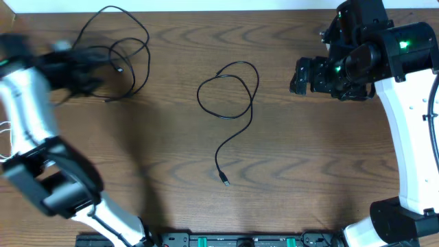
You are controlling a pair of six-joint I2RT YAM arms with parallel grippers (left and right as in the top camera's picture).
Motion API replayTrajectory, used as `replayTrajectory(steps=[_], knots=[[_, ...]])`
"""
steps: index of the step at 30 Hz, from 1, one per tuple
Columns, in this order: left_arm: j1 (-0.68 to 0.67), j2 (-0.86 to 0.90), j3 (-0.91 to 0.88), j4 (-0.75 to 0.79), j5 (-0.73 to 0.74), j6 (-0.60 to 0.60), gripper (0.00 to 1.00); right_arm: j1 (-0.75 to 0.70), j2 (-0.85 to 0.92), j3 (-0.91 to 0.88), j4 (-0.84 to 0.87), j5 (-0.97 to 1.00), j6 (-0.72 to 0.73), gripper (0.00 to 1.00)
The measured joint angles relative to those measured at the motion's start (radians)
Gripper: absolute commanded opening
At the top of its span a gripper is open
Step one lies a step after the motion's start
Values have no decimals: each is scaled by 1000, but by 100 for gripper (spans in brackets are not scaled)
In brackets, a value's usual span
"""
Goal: Untangle cables
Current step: 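Move the left gripper right over the black cable at center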
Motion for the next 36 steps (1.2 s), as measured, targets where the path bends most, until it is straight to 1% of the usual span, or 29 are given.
replayTrajectory(steps=[1, 3, 7, 12, 15, 18, 22, 30, 36], knots=[[-60, 0, -2, -16, -14, 10, 71, 0, 0, 0, 0, 0, 0, 99], [-191, 0, -6, -34, -90, 21, 71, 0, 0, 0, 0, 0, 0, 99], [-441, 0, -10, -36, -331, 13, 71, 0, 0, 0, 0, 0, 0, 99], [-683, 16, -13, -29, -647, -82, 71, 0, 0, 0, 0, 0, 0, 99], [-789, 50, -15, -11, -784, -163, 71, 0, 0, 0, 0, 0, 0, 99], [-820, 91, -17, -5, -840, -245, 71, 0, 0, 0, 0, 0, 0, 99], [-813, 149, -19, 2, -844, -316, 71, 0, 0, 0, 0, 0, 0, 99], [-806, 210, -20, 2, -829, -374, 71, 0, 0, 0, 0, 0, 0, 99], [-801, 246, -20, 2, -830, -385, 71, 0, 0, 0, 0, 0, 0, 99]])
